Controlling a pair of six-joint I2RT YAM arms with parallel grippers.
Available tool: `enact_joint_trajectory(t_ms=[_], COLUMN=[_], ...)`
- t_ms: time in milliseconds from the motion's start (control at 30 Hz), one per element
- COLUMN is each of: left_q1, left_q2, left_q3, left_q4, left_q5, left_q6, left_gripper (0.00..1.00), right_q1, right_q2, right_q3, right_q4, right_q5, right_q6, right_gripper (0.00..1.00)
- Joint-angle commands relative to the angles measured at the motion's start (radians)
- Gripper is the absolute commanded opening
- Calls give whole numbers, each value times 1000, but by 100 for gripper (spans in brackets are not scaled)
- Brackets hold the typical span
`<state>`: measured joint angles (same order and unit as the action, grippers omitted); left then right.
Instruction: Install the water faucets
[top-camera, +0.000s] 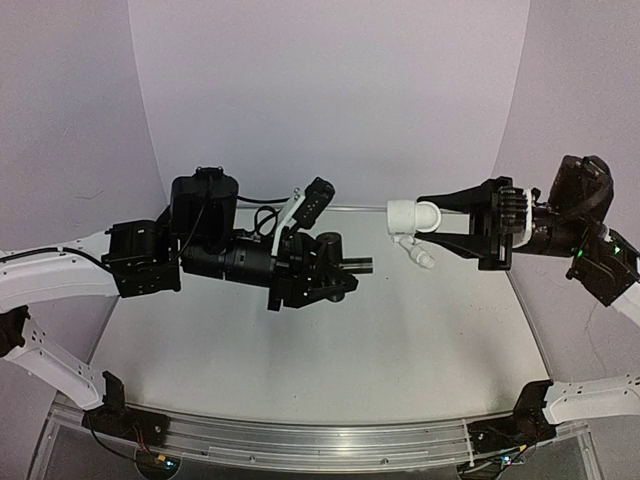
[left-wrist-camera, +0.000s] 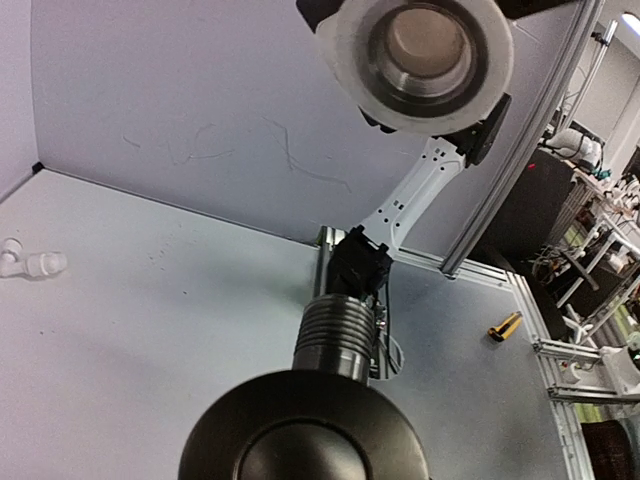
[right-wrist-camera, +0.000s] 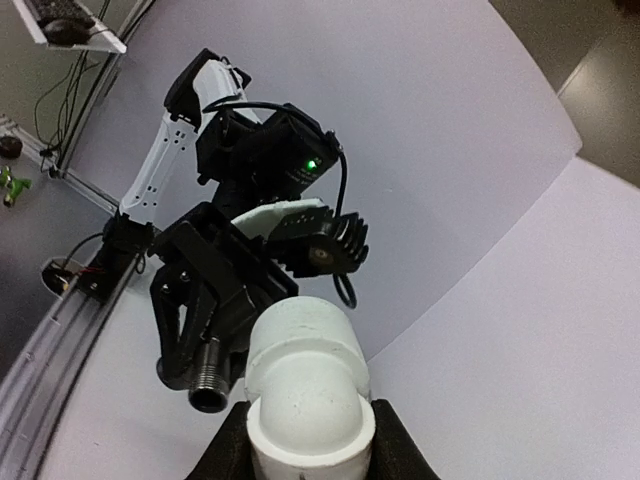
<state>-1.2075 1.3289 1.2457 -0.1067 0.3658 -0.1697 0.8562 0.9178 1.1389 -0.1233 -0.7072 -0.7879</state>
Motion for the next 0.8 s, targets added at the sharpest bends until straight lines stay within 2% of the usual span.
enact_joint_trajectory(t_ms=[0, 100, 233, 500, 767], left_q1=[-3, -3, -2, 0, 4], left_q2=[-53, -49, -17, 39, 47], left_q3=[9, 13, 71, 142, 117], left_q4=[82, 86, 6, -62, 42], left_q5=[72, 117, 178, 301, 365], left_q6=[-87, -127, -191, -280, -358], left_gripper=[0, 0, 0, 0, 0], right_q1=[6, 6, 6, 6, 6], right_q2=[-17, -50, -64, -75, -73], right_q3=[0, -69, -95, -129, -174], right_q4=[-44, -64, -62, -63, -65], right_q5=[-73, -68, -66, -110, -180], right_q6=[-429, -731, -953, -1231, -1426], right_gripper=[0, 0, 0, 0, 0])
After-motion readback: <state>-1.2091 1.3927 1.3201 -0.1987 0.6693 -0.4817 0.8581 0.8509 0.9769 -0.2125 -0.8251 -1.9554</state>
